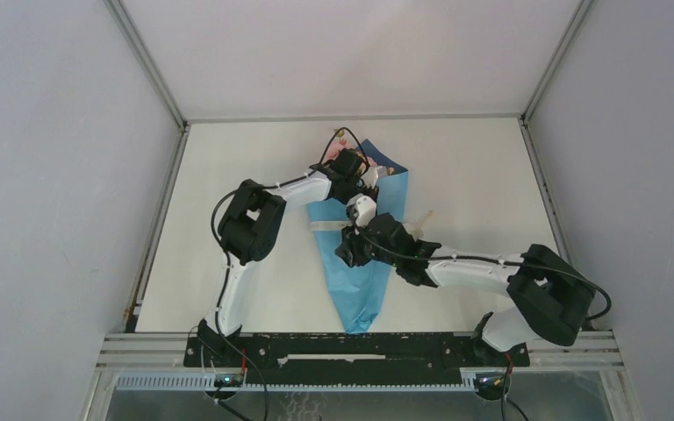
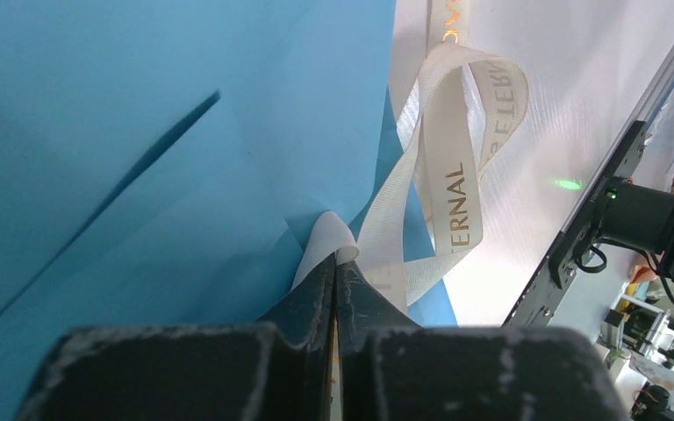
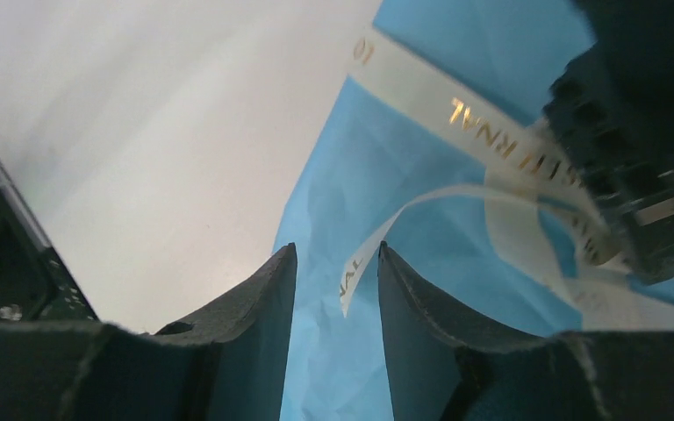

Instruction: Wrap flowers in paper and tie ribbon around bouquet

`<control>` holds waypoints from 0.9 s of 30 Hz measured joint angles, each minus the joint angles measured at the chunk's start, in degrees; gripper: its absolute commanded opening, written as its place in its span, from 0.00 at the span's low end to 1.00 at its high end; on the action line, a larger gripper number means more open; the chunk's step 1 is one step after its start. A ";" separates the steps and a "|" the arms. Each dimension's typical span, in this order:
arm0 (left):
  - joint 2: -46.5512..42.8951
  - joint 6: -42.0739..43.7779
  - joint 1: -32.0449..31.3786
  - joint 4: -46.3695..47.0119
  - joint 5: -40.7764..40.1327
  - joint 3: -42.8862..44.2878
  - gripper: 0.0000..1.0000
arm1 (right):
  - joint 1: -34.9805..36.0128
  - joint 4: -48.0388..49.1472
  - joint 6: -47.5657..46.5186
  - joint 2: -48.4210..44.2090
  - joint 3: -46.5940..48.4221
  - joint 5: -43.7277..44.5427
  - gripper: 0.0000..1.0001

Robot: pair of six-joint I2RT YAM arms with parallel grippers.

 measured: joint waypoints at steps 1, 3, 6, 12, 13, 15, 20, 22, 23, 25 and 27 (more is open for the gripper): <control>-0.02 0.02 0.00 0.00 -0.04 0.00 0.05 | 1.01 -0.63 0.02 1.09 0.11 1.40 0.47; -0.02 0.02 -0.04 0.00 -0.11 0.00 0.05 | 2.29 -2.40 0.04 3.19 0.85 3.87 0.46; -0.02 0.02 -0.07 0.00 -0.28 0.00 0.05 | 2.80 -4.09 0.07 5.84 2.49 6.91 0.43; -0.02 0.50 -0.11 -0.02 -1.75 0.00 0.05 | 2.95 -5.88 0.17 10.01 4.48 10.84 0.34; -0.02 0.59 -0.11 -0.02 -1.97 0.00 0.05 | 2.97 -6.01 0.13 10.40 4.50 10.93 0.28; -0.02 0.98 -0.11 -0.07 -2.36 0.00 0.05 | 3.04 -6.60 0.11 11.47 4.94 11.02 0.11; -0.02 1.60 -0.11 -0.17 -2.62 0.00 0.06 | 3.13 -7.91 0.11 12.31 5.77 10.75 0.00; -0.02 1.66 -0.11 -0.17 -2.62 0.00 0.06 | 2.93 -8.90 0.09 12.04 5.90 10.78 0.00; -0.02 1.97 -0.11 -0.17 -2.62 0.00 0.06 | 2.60 -10.03 0.11 11.41 5.88 10.75 0.00; -0.04 2.16 -0.11 -0.17 -2.64 0.00 0.06 | 1.73 -11.67 0.28 9.27 5.64 10.64 0.00; -0.11 2.58 -0.11 -0.22 -2.75 0.00 0.08 | 0.00 -12.20 0.76 5.57 4.35 10.05 0.00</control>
